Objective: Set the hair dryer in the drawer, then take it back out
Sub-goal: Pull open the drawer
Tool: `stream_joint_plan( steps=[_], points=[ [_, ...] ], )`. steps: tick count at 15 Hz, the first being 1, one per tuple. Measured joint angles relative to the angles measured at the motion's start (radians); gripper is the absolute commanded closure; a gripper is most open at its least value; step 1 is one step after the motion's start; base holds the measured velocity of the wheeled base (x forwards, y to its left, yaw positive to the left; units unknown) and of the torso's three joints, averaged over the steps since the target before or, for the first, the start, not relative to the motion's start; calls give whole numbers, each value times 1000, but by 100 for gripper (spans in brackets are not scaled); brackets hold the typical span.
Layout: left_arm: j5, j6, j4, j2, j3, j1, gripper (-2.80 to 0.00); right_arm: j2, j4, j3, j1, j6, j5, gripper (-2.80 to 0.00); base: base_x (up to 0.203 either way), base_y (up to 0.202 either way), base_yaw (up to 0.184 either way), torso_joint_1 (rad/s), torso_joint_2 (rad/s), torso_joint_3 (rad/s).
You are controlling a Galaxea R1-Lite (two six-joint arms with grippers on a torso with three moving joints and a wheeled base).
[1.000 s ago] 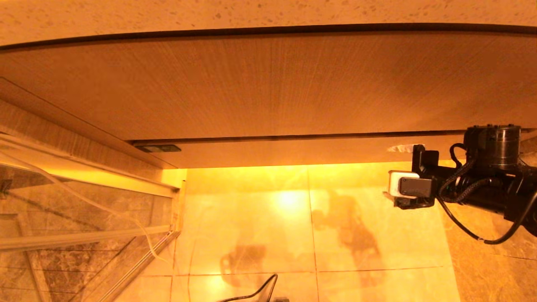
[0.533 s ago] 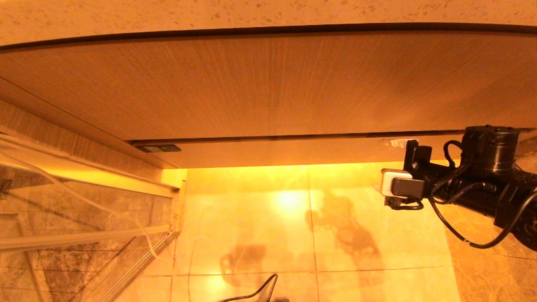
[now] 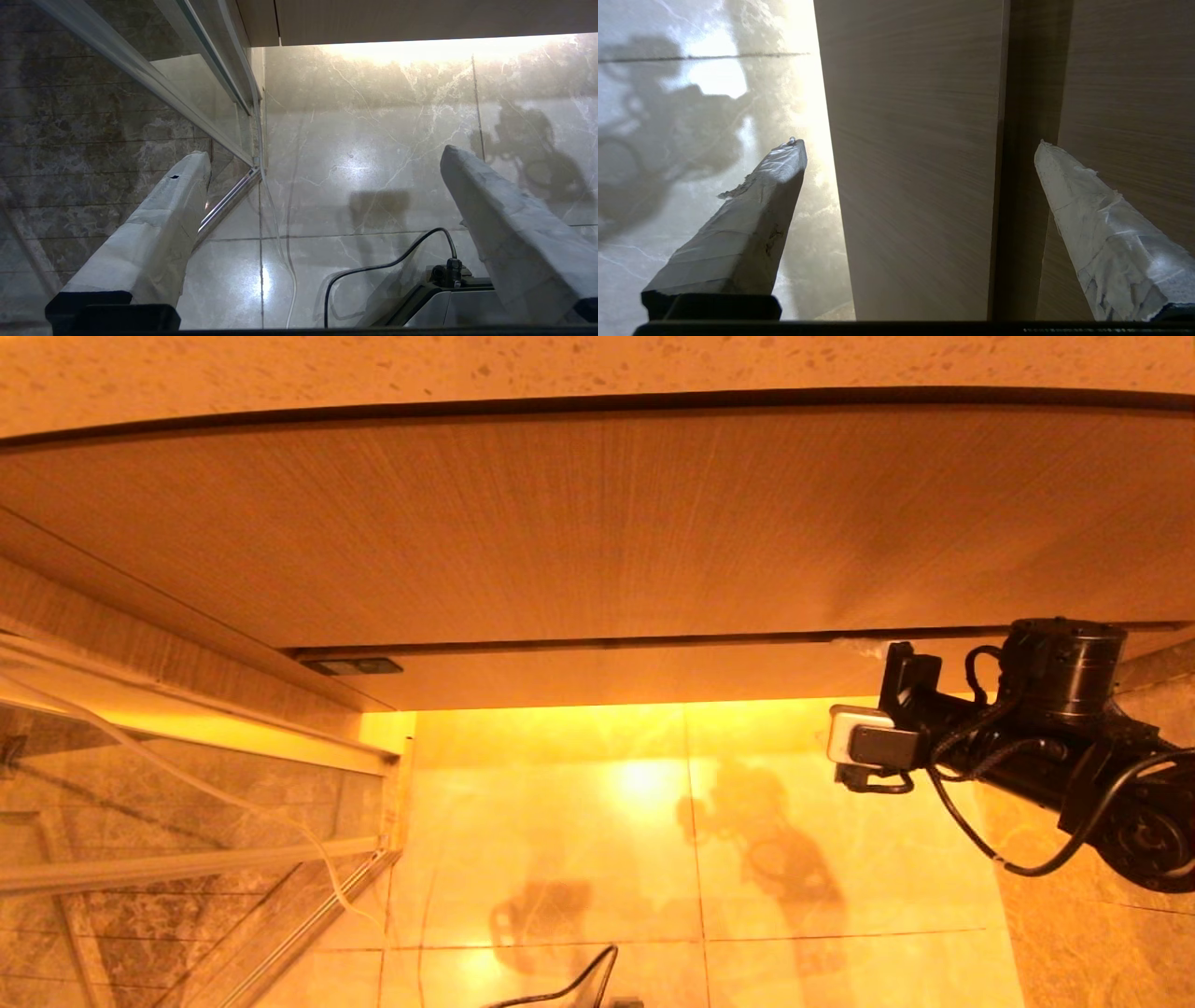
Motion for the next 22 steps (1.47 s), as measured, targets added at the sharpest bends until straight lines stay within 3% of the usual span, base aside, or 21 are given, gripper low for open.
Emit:
stream_joint_plan(
  steps=[4, 22],
  points=[
    [0, 0, 0, 0, 0, 0, -280, 34, -25, -8, 0, -41, -71, -280, 0, 0, 0, 0, 0, 0],
    [0, 0, 0, 0, 0, 0, -280, 179, -136, -111, 0, -17, -80, -280, 0, 0, 0, 0, 0, 0]
  ],
)
